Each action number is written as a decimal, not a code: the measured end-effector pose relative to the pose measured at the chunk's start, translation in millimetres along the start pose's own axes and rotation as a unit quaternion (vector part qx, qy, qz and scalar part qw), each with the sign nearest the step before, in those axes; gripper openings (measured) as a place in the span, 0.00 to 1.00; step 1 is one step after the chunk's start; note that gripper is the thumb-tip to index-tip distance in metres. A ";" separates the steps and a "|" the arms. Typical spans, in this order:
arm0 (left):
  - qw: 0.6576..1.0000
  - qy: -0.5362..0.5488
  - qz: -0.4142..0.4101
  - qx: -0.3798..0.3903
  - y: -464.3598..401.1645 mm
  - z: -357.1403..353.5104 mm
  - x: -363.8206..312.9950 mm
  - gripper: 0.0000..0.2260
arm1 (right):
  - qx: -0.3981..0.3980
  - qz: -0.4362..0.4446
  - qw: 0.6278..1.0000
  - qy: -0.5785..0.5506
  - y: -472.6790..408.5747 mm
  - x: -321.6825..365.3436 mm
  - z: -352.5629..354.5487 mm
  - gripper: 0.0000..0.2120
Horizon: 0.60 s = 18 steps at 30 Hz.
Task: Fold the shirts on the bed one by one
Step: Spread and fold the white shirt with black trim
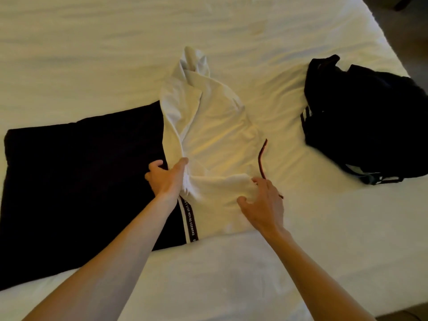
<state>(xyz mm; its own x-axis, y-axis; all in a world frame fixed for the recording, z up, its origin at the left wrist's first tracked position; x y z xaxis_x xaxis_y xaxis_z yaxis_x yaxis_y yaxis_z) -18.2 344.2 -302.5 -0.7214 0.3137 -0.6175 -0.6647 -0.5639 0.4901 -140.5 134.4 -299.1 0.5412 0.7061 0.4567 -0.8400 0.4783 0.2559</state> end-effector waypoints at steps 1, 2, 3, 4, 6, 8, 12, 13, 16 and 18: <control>1.000 -0.014 -0.007 -0.005 -5.9 -2.9 -11.1 0.40 | 0.023 0.016 0.999 -0.015 -4.0 4.5 -5.1 0.34; 0.999 -0.044 -0.031 -0.006 -11.6 -5.2 -21.3 0.44 | 0.049 0.018 0.998 -0.019 -8.9 7.2 -9.8 0.36; 0.992 -0.102 -0.072 -0.002 -18.7 -8.3 -29.6 0.47 | 0.066 0.012 0.998 -0.017 -13.7 8.0 -13.4 0.38; 0.974 -0.183 -0.131 0.005 -25.3 -11.7 -36.6 0.47 | 0.073 0.002 0.997 -0.017 -18.6 7.3 -16.4 0.39; 0.912 -0.331 -0.240 0.037 -34.0 -17.8 -46.3 0.39 | 0.074 -0.012 0.997 -0.013 -26.5 5.6 -20.7 0.38; 0.909 -0.338 -0.238 0.055 -39.7 -18.0 -56.2 0.29 | 0.080 -0.021 0.997 0.006 -30.2 5.3 -23.3 0.37; 0.994 -0.015 -0.111 0.019 -42.9 1.0 -90.0 0.12 | 0.081 -0.029 0.996 0.026 -30.7 5.0 -26.9 0.36; 0.990 0.090 -0.092 0.051 -44.1 9.4 -98.0 0.09 | 0.081 -0.030 0.996 0.025 -30.3 4.3 -27.6 0.36; 0.914 0.371 0.000 0.164 -57.6 44.3 -104.9 0.06 | 0.080 -0.033 0.996 0.014 -32.0 4.6 -28.9 0.36; 0.885 0.432 0.080 0.156 -77.8 64.3 -92.6 0.12 | 0.079 -0.037 0.996 0.014 -34.2 6.0 -29.1 0.36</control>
<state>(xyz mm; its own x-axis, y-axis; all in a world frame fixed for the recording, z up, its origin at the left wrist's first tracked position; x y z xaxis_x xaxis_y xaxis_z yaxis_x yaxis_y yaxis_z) 87.7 408.1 -243.8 -0.4822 -0.5278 -0.6992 -0.6862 -0.2686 0.6760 -107.4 137.6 -329.9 0.6013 0.6872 0.4078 -0.7917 0.4433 0.4203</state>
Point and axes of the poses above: each hand's wrist, its own y-axis away from the middle knuckle, its own z-axis out of the back of the hand, x = y × z, the point moved 1 cm from there along -y, towards the middle knuckle, and after that the axes turned 7 degrees about -x, right-handed, at the moved point
